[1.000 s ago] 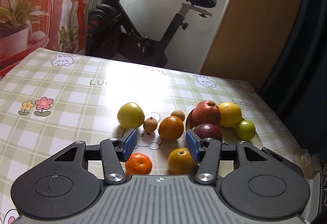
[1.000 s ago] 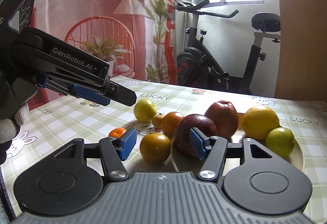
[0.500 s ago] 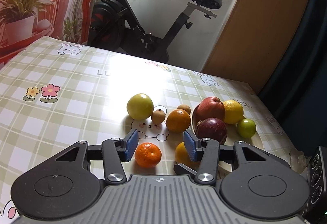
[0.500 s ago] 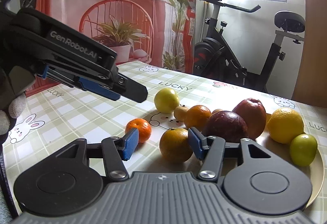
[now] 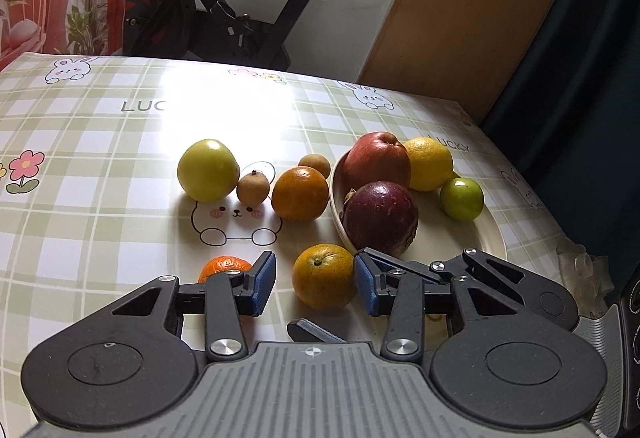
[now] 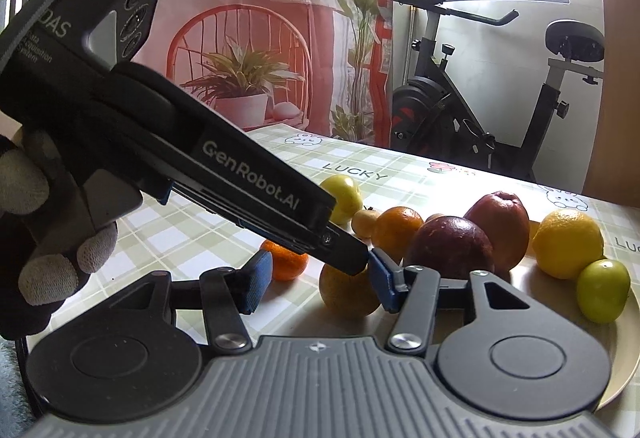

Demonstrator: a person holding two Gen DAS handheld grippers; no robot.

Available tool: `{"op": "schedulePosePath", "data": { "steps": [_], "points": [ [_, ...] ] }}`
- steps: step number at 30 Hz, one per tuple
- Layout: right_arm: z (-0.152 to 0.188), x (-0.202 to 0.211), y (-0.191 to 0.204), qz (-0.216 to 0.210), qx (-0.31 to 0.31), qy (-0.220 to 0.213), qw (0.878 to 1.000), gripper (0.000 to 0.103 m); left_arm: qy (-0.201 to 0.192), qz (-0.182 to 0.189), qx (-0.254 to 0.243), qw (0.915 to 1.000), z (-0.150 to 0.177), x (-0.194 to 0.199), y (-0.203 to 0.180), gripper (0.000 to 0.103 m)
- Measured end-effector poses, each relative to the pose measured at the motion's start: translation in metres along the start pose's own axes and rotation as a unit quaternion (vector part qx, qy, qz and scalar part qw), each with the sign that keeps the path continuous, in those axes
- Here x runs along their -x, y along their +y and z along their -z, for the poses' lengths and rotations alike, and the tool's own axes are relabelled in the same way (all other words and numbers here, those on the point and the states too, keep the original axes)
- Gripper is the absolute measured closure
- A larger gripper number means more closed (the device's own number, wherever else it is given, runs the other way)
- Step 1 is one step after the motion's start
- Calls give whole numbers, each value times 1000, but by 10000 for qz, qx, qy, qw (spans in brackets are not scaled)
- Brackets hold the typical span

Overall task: Organize fruits
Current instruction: 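Move the left tool to the navel orange and close on it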

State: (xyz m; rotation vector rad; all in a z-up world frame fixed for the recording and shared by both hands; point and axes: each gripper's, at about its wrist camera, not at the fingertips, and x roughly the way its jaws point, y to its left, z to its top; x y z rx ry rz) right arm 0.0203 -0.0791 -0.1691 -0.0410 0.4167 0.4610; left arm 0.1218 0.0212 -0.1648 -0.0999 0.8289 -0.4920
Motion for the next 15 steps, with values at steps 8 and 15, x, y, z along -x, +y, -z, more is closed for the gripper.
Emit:
{"op": "schedulePosePath", "data": {
  "steps": [8, 15],
  "points": [
    [-2, -3, -3, 150, -119, 44, 9998, 46, 55, -3, 40, 10000, 0, -4, 4, 56],
    [-3, -13, -6, 218, -188, 352, 9990, 47, 110, 11, 49, 9999, 6, -2, 4, 58]
  ]
}}
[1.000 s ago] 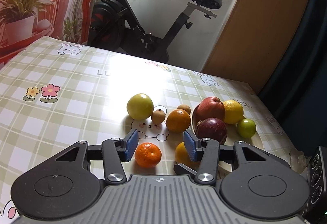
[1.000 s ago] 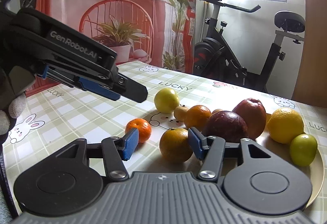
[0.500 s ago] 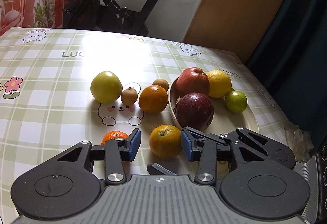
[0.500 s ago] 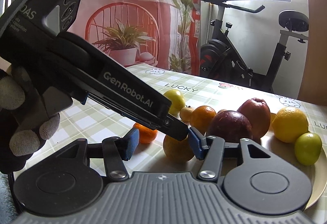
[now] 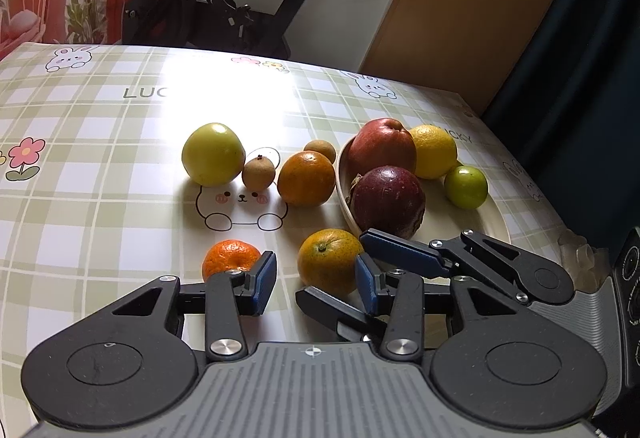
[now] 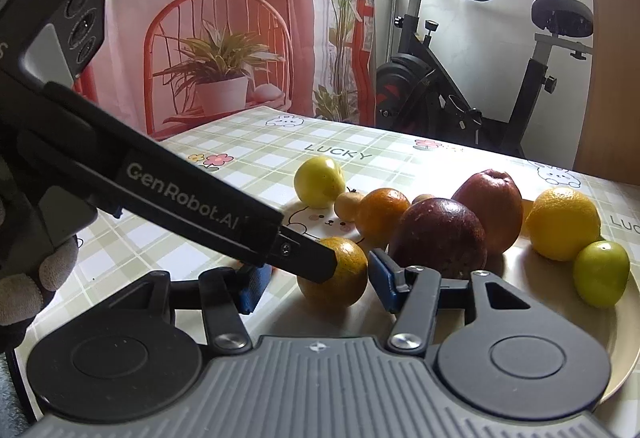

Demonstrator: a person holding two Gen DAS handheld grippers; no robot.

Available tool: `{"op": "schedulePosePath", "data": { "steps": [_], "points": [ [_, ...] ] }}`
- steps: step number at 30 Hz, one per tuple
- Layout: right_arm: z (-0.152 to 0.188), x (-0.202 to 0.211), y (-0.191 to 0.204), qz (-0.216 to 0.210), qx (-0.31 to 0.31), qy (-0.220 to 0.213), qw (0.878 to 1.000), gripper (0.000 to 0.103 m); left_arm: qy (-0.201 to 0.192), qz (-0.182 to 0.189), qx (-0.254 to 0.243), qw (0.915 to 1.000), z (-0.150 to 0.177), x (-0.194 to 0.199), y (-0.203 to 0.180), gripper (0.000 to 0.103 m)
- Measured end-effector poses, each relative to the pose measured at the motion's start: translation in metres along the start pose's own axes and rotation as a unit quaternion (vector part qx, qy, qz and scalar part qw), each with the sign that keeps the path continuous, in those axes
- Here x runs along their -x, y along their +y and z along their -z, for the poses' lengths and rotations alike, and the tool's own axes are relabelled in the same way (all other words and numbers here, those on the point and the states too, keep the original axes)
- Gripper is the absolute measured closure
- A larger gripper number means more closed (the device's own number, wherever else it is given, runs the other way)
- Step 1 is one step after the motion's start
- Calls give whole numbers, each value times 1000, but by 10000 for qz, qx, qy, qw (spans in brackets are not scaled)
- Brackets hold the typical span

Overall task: Organize fruits
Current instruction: 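Move the left tool to the navel orange and close on it, then carry the navel orange with the left tool onto the plate and release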

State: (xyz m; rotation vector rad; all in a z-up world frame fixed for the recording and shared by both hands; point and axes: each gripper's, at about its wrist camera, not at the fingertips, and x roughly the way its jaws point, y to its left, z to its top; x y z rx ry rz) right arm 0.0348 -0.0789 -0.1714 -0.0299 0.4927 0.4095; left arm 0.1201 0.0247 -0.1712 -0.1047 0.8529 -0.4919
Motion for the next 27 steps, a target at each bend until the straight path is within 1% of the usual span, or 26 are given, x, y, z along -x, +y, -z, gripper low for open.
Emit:
{"op": "schedulePosePath", "data": {
  "steps": [2, 4, 5, 13, 18, 24, 27],
  "points": [
    [0, 1, 0, -41, 23, -20, 10000, 51, -7, 11, 36, 10000, 2, 2, 0, 58],
    [1, 2, 2, -98, 95, -33, 9999, 58, -75, 49, 60, 9999, 1, 5, 1, 58],
    [1, 1, 2, -119, 136, -16, 9998, 59, -108, 63, 64, 9999, 0, 6, 0, 58],
    [3, -4, 6, -191, 172, 122, 9996, 60, -37, 34, -6, 10000, -2, 0, 0, 58],
    [2, -8, 3, -221, 97, 223, 9995, 58, -8, 37, -49, 10000, 1, 1, -1, 60],
    [0, -15, 1, -192, 4, 457, 9988, 57, 42, 30, -159, 9999, 8, 2, -6, 63],
    [0, -16, 1, -200, 11, 506, 9985, 57, 15, -31, -204, 9998, 12, 2, -8, 63]
  ]
}}
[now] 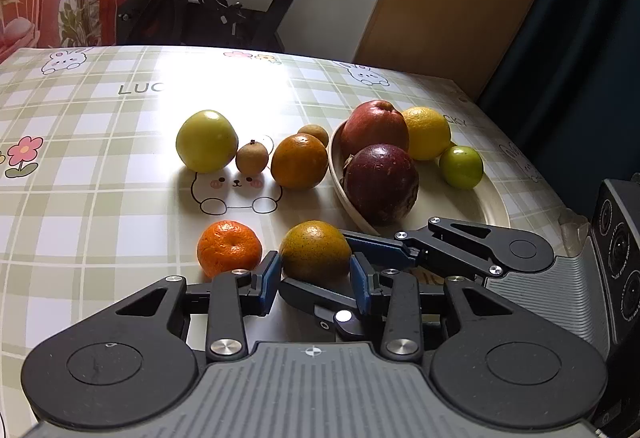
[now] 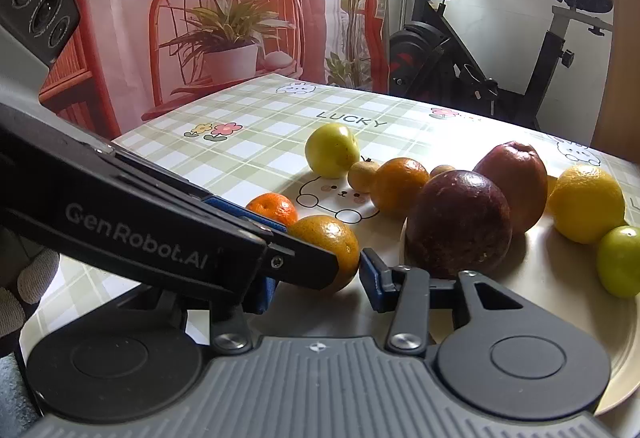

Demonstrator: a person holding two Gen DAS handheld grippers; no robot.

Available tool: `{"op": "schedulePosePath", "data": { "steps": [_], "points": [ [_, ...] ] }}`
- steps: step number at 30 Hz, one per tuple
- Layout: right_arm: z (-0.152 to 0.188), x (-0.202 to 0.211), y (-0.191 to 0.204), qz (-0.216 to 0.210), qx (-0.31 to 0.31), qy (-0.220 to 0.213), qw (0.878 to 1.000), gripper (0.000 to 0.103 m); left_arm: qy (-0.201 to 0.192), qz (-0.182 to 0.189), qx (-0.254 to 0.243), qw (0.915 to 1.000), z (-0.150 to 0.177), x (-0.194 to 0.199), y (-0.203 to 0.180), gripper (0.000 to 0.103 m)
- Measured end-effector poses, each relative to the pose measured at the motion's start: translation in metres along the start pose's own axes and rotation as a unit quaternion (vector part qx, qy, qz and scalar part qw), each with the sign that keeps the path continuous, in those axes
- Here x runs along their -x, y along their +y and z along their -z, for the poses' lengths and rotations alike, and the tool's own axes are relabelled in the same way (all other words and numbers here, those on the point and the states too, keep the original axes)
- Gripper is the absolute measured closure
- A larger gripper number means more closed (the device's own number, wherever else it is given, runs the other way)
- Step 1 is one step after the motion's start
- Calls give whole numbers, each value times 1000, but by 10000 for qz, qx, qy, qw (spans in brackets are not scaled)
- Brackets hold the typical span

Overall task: Organize fruits
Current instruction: 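Carry the navel orange with the left tool onto the plate and release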

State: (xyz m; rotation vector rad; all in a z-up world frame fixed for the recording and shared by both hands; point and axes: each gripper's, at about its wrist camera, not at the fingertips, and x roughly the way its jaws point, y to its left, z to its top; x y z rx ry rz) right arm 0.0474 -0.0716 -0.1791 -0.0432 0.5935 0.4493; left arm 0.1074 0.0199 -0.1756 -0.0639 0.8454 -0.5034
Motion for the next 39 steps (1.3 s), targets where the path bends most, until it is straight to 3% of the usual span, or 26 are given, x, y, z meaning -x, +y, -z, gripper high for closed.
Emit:
{"op": "schedulePosePath", "data": {
  "steps": [12, 23, 34, 39],
  "points": [
    [5, 18, 6, 99, 79, -497, 9987, 57, -284, -44, -134, 9995, -1, 15, -13, 63],
    [-2, 57, -23, 472, -260, -935, 9942, 57, -473, 100, -909, 9947, -27, 17, -65, 63],
    [-2, 69, -81, 838, -894, -1129, 9860, 57, -343, 179, -1530, 9875, -60, -23, -110, 63],
    [-4, 60, -100, 1005, -1100, -1009, 9837, 57, -227, 67, -1554, 9876, -71, -46, -119, 63]
  ]
}}
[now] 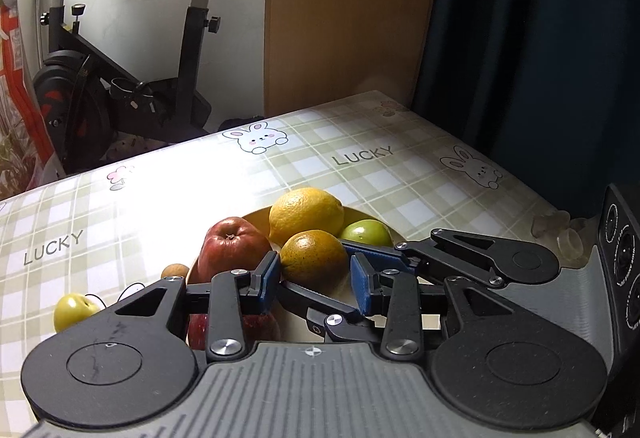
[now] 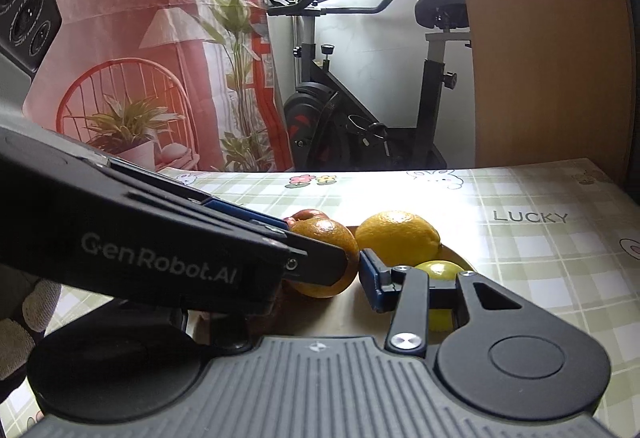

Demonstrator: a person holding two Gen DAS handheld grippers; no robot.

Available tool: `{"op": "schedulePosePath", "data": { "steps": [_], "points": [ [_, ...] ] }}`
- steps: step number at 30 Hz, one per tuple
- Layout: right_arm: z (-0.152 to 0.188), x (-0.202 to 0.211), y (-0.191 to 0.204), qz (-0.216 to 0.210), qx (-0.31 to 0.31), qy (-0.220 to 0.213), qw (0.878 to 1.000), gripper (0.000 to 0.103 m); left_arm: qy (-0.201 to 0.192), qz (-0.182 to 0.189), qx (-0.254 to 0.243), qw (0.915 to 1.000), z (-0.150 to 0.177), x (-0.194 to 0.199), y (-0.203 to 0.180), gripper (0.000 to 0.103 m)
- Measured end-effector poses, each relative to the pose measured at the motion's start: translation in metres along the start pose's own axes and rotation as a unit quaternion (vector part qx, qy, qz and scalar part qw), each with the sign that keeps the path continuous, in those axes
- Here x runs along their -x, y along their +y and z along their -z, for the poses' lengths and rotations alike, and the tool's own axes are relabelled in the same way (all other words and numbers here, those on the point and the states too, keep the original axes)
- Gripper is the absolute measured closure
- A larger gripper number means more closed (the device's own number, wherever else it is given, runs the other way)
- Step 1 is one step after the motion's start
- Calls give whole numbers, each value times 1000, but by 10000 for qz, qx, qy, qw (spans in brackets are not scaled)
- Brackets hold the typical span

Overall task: Organize fruits
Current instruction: 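Carry the navel orange with the left tool onto the plate and release, then move the left tool back over the small tangerine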

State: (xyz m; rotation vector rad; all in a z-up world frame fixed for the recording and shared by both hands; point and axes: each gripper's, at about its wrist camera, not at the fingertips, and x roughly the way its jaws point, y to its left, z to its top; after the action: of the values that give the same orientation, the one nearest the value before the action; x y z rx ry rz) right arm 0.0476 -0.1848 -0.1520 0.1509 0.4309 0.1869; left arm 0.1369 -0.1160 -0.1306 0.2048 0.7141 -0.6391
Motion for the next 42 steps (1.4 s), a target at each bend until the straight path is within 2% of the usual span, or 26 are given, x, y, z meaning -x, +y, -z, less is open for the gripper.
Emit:
{"op": "schedulePosePath", "data": {
  "steps": [8, 24, 34, 42],
  "points": [
    [11, -12, -1, 268, -89, 198, 9994, 57, 244, 21, 149, 9996, 3, -20, 4, 63],
    [11, -26, 11, 683, 114, 461, 9965, 57, 99, 13, 528, 9986, 11, -20, 15, 62],
    [16, -15, 9, 723, 45, 147, 9973, 56, -424, -24, 1287, 9908, 21, 27, 43, 62],
    [11, 20, 4, 559, -427, -67, 9975, 56, -835, -505, 2116, 9725, 37, 92, 86, 62]
  ]
}}
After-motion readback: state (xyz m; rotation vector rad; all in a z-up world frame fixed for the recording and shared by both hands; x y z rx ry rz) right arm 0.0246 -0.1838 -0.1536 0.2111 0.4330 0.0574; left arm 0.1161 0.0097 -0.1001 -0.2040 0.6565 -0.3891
